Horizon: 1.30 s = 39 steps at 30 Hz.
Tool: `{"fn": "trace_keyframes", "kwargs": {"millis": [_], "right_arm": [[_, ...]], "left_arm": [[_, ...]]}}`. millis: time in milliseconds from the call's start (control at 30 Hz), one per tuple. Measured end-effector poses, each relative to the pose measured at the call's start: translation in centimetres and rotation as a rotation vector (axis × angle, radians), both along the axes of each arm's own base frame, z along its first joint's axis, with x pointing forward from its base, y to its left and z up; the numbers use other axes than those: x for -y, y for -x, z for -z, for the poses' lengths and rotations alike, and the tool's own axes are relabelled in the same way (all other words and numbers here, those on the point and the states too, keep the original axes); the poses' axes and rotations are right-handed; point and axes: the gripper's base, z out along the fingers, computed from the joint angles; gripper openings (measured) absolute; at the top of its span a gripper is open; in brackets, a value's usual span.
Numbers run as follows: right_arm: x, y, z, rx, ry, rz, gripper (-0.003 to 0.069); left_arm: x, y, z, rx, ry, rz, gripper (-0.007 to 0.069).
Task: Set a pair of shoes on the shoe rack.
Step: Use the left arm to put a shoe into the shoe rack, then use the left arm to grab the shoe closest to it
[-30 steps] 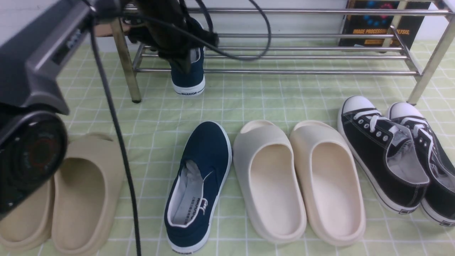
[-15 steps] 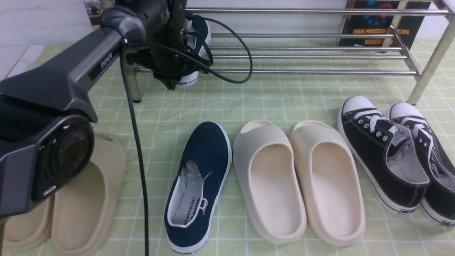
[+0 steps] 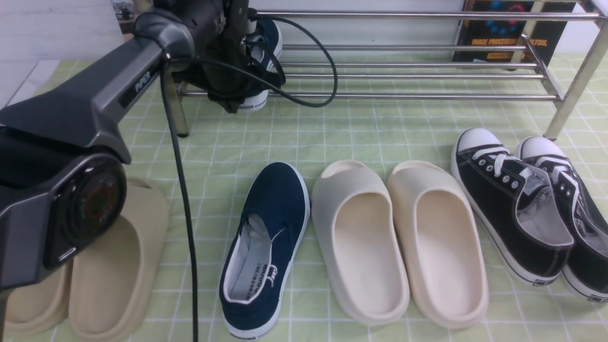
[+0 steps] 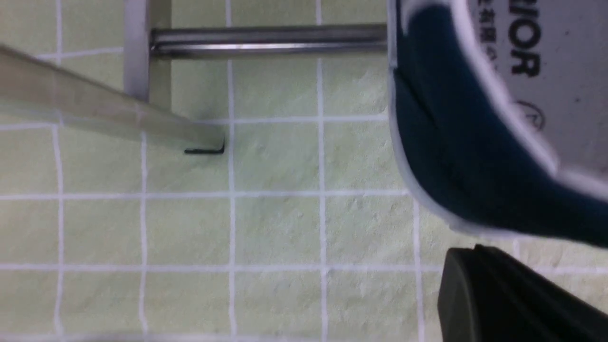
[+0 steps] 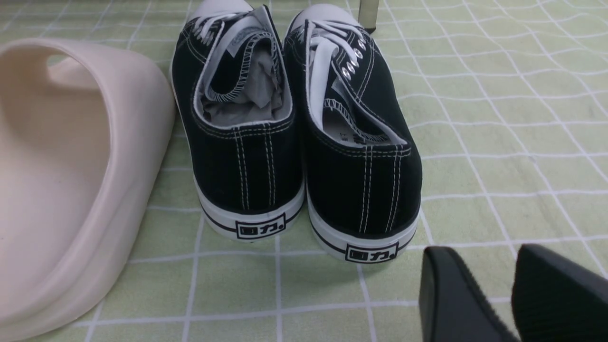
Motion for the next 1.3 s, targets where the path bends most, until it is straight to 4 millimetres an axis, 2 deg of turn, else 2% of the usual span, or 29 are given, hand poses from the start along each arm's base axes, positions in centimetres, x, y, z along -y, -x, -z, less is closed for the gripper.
{"fn": "trace_keyframes", "kwargs": {"millis": [67, 200, 233, 267, 300, 433, 467, 500, 567, 633, 667, 700, 733, 800, 900, 967, 1033, 1067, 1100, 1133, 1167, 1200, 1300], "right_arm": [[0.0, 0.0, 0.0, 0.000, 0.000, 0.000, 0.0239], [0.0, 0.0, 0.0, 0.000, 0.000, 0.000, 0.0239], [0.0, 0.0, 0.0, 0.000, 0.000, 0.000, 0.0239], [0.0, 0.0, 0.0, 0.000, 0.000, 0.000, 0.0239], [0.0, 0.0, 0.0, 0.000, 0.000, 0.000, 0.0239], [0.0, 0.0, 0.0, 0.000, 0.000, 0.000, 0.0239], [0.0, 0.0, 0.0, 0.000, 0.000, 0.000, 0.0239], [0.0, 0.0, 0.0, 0.000, 0.000, 0.000, 0.0239], [0.0, 0.0, 0.0, 0.000, 0.000, 0.000, 0.0239], [0.0, 0.0, 0.0, 0.000, 0.000, 0.000, 0.0239], [0.0, 0.0, 0.0, 0.000, 0.000, 0.000, 0.0239], [0.0, 0.0, 0.0, 0.000, 0.000, 0.000, 0.0239], [0.0, 0.0, 0.0, 0.000, 0.000, 0.000, 0.0239], [0.0, 0.0, 0.0, 0.000, 0.000, 0.000, 0.0239], [0.0, 0.0, 0.0, 0.000, 0.000, 0.000, 0.0239], [0.0, 0.0, 0.0, 0.000, 0.000, 0.000, 0.0239], [0.0, 0.0, 0.0, 0.000, 0.000, 0.000, 0.0239], [0.0, 0.0, 0.0, 0.000, 0.000, 0.000, 0.0239], [0.0, 0.0, 0.0, 0.000, 0.000, 0.000, 0.0239], [0.0, 0.0, 0.0, 0.000, 0.000, 0.000, 0.0239], [0.0, 0.0, 0.0, 0.000, 0.000, 0.000, 0.0239], [0.0, 0.0, 0.0, 0.000, 0.000, 0.000, 0.0239], [0.0, 0.0, 0.0, 0.000, 0.000, 0.000, 0.0239]], "left_arm": [[-0.2, 0.4, -0.7, -0.013, -0.010, 0.002, -0.0013], [-1.0, 2.6, -5.2, 0.014, -0.015, 0.018, -0.0013], [-1.1, 2.7, -5.5, 0.020, -0.013, 0.018, -0.0013], [-1.3, 3.7, -7.8, 0.057, 0.020, 0.020, -0.0013], [-1.3, 4.1, -8.4, 0.068, 0.028, 0.021, -0.0013], [-1.9, 9.0, -15.9, 0.184, 0.183, 0.081, -0.0013], [-2.0, 9.9, -16.8, 0.197, 0.202, 0.096, -0.0013], [-2.4, 11.6, -18.3, 0.222, 0.223, 0.114, -0.0013], [-3.1, 14.1, -19.9, 0.244, 0.231, 0.130, -0.0013], [-3.7, 15.7, -20.3, 0.244, 0.230, 0.132, -0.0013], [-4.6, 17.8, -20.1, 0.228, 0.205, 0.126, -0.0013], [-4.7, 18.0, -20.0, 0.224, 0.204, 0.125, -0.0013], [-5.3, 19.8, -18.8, 0.178, 0.188, 0.117, -0.0013], [-5.8, 21.2, -16.9, 0.111, 0.171, 0.110, -0.0013], [-5.5, 23.0, -13.4, -0.005, 0.136, 0.130, -0.0013], [-4.8, 24.2, -10.2, -0.113, 0.105, 0.158, -0.0013], [-3.8, 25.0, -7.9, -0.183, 0.091, 0.186, -0.0013], [-3.8, 25.0, -7.7, -0.189, 0.091, 0.186, -0.0013], [-3.1, 25.4, -6.1, -0.225, 0.087, 0.207, -0.0013], [-3.0, 25.5, -5.7, -0.232, 0.086, 0.210, -0.0013], [-2.7, 25.6, -4.0, -0.262, 0.081, 0.217, -0.0013], [-2.6, 25.6, -3.9, -0.261, 0.082, 0.219, -0.0013], [-2.2, 24.9, -1.8, -0.292, 0.077, 0.216, -0.0013]]}}
